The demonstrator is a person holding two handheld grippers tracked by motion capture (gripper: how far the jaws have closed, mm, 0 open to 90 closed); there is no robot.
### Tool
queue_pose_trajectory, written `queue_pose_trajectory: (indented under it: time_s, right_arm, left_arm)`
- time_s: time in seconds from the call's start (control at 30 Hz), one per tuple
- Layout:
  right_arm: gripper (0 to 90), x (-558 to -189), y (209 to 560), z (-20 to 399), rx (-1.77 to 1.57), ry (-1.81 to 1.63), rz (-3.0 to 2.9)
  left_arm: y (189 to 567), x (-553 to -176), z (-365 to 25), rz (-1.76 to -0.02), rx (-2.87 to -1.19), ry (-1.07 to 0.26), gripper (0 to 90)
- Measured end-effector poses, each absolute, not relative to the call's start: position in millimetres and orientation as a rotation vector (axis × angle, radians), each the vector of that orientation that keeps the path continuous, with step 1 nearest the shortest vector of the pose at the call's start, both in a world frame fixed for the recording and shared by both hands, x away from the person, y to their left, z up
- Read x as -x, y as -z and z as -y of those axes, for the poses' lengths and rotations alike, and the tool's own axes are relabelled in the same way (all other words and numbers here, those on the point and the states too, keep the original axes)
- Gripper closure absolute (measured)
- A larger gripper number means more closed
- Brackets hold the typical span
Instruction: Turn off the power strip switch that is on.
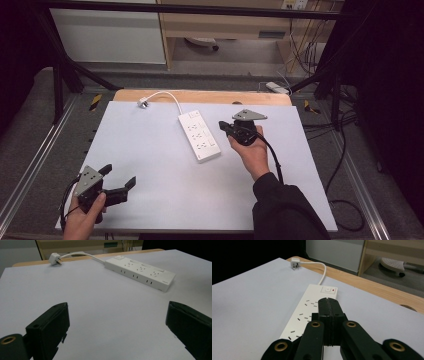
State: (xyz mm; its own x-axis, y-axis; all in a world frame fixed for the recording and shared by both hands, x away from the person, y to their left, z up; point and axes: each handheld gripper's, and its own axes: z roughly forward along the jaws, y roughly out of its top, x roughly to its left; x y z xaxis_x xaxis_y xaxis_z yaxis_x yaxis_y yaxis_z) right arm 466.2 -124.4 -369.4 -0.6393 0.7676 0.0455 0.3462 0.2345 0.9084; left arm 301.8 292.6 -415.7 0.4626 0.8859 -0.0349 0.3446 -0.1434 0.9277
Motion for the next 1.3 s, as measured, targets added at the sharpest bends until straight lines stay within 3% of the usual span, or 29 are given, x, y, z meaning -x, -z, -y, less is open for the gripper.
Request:
queue_pose_trajectory:
  time_s: [1.3]
  right_arm:
    - [90.0,-471.4,396.9,105.9,-1.056,-1.315,-2.234]
  left_arm:
    - [416.4,-301.9,-292.1,-1.058,-1.723,-0.662,5.2]
